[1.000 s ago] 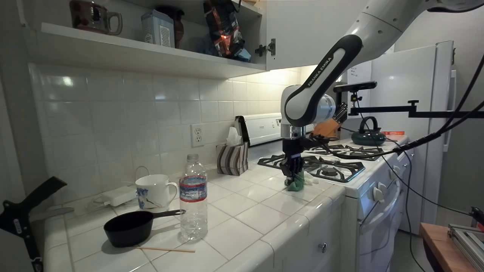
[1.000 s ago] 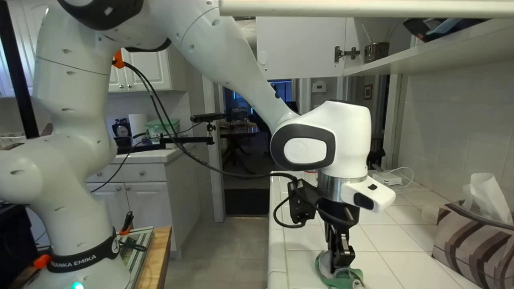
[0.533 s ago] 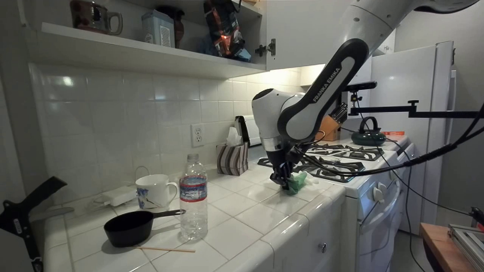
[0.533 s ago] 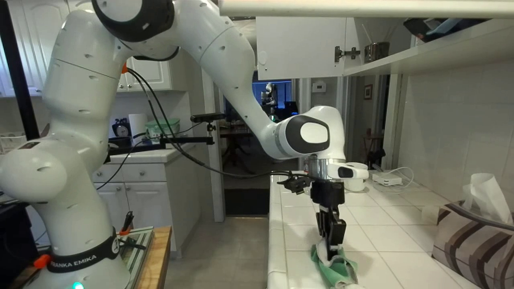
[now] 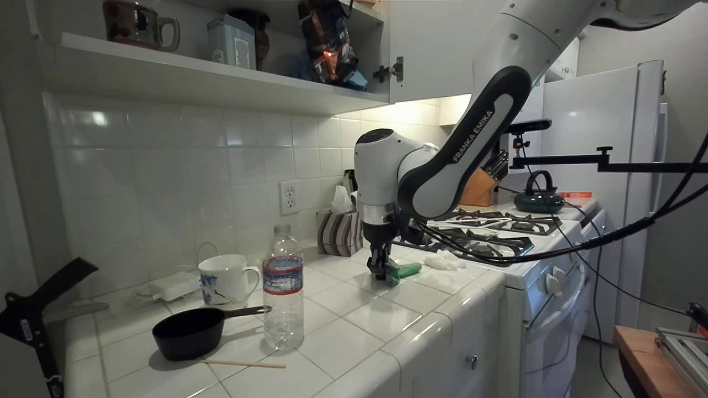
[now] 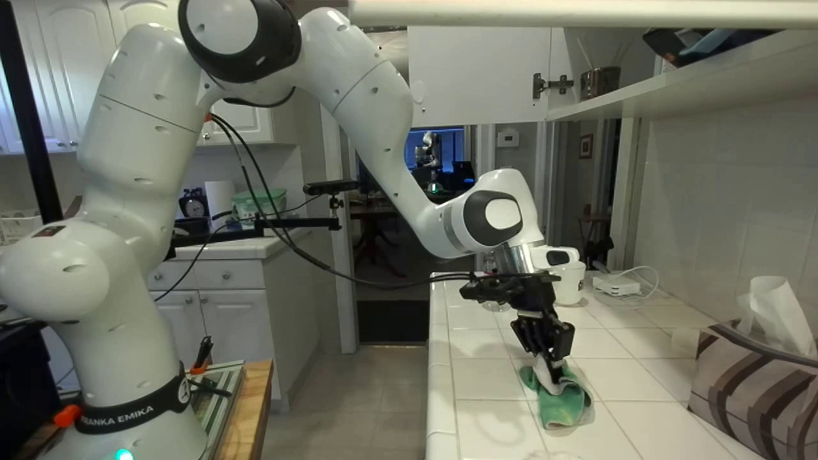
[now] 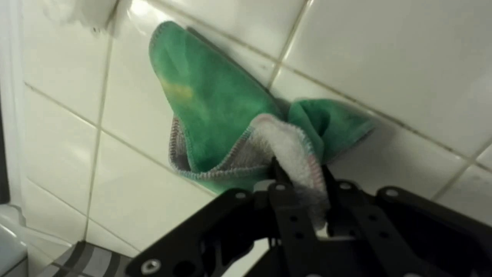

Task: Move the white mug to the left then use the green towel to wipe the countertop.

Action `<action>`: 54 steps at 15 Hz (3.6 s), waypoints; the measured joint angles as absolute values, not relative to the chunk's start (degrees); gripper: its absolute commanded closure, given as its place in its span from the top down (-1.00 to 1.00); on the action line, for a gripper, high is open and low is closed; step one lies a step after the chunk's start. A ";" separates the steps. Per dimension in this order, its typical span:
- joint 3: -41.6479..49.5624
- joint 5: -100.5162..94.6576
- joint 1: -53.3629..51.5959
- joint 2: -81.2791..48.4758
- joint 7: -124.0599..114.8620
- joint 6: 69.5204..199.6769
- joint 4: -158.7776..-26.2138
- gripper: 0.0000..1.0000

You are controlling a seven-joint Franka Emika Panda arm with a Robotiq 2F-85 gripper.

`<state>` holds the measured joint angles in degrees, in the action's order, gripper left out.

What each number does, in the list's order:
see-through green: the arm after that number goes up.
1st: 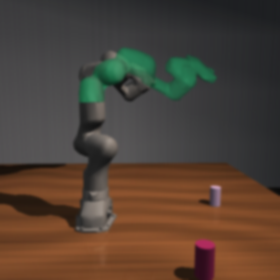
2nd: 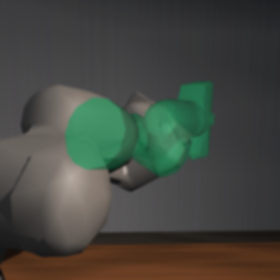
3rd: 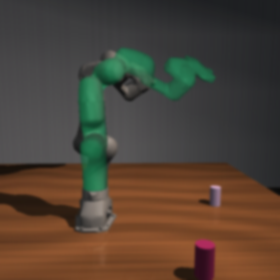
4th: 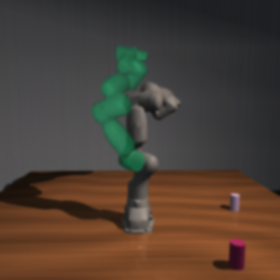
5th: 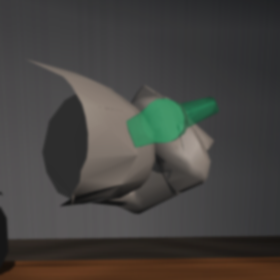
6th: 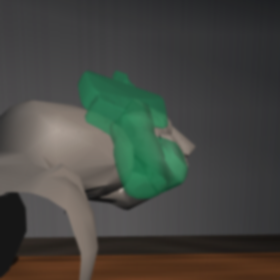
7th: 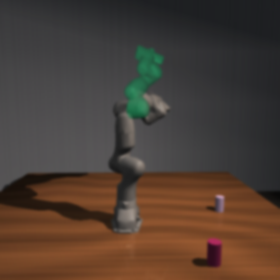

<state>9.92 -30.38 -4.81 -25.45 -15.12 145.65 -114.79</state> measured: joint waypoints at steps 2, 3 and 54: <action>8.68 -27.88 -2.13 -26.12 -9.67 151.28 -114.76 -0.91; 7.28 -24.75 -0.09 -26.25 -5.63 153.02 -114.77 -0.91; -4.44 -0.66 3.82 -32.29 18.74 144.04 -101.29 -0.91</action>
<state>-4.44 -0.66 3.82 -32.29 18.74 144.04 -101.29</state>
